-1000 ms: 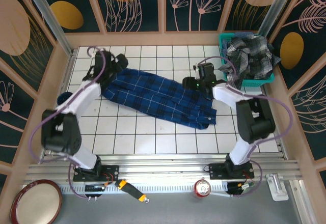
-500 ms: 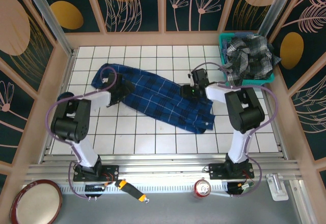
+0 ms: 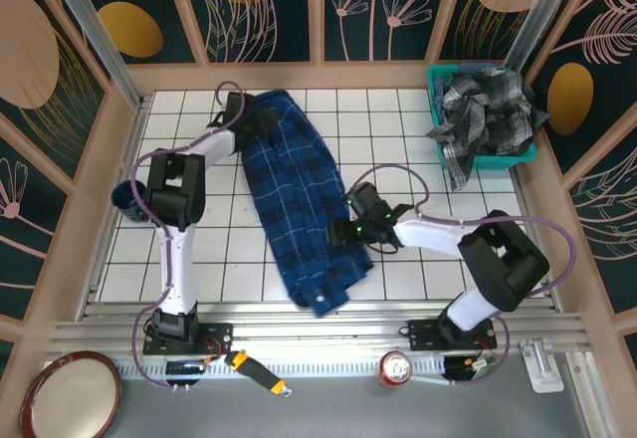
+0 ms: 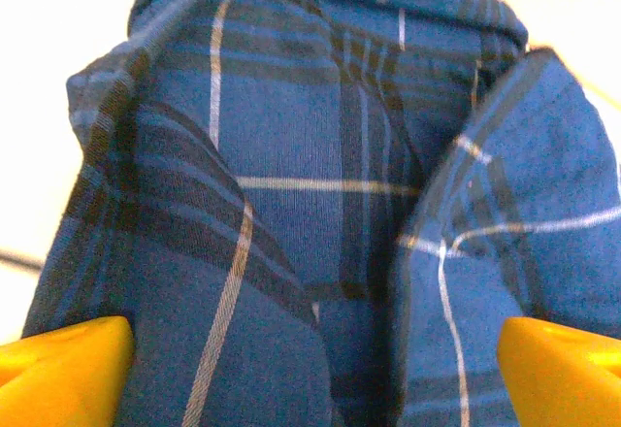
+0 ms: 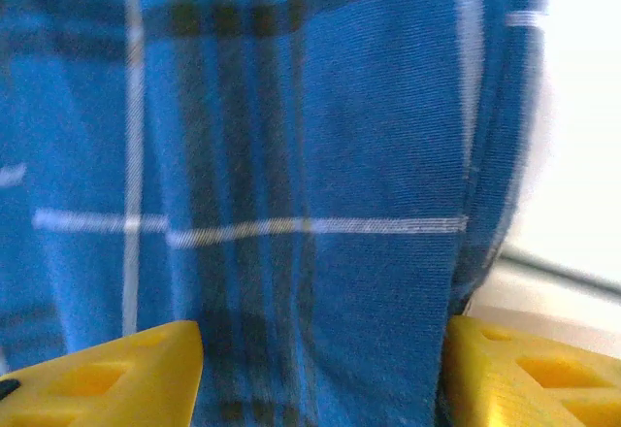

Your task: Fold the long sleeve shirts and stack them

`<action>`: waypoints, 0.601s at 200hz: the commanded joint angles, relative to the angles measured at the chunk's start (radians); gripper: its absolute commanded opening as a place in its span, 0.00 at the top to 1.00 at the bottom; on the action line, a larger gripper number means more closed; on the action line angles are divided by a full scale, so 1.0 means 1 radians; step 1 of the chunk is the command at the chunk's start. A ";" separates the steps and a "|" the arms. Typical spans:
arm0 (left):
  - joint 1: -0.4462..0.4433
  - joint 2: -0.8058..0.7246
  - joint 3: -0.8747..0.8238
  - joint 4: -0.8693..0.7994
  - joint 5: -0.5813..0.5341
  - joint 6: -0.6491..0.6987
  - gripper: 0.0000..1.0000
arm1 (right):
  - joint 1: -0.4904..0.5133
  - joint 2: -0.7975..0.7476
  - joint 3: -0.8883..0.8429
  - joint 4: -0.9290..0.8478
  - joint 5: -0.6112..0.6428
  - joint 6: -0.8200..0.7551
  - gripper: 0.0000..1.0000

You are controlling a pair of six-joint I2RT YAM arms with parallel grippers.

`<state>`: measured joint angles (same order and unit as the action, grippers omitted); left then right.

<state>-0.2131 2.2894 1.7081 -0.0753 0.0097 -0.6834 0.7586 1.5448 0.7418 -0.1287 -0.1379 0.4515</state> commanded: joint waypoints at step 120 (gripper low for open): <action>-0.018 -0.218 0.081 -0.375 0.044 0.207 0.01 | 0.034 -0.090 -0.024 -0.016 0.082 0.105 0.32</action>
<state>-0.2340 2.2929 1.9545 -0.3286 0.1139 -0.5259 0.7578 1.5501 0.7837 -0.1085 -0.0711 0.4957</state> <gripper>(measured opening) 0.989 0.676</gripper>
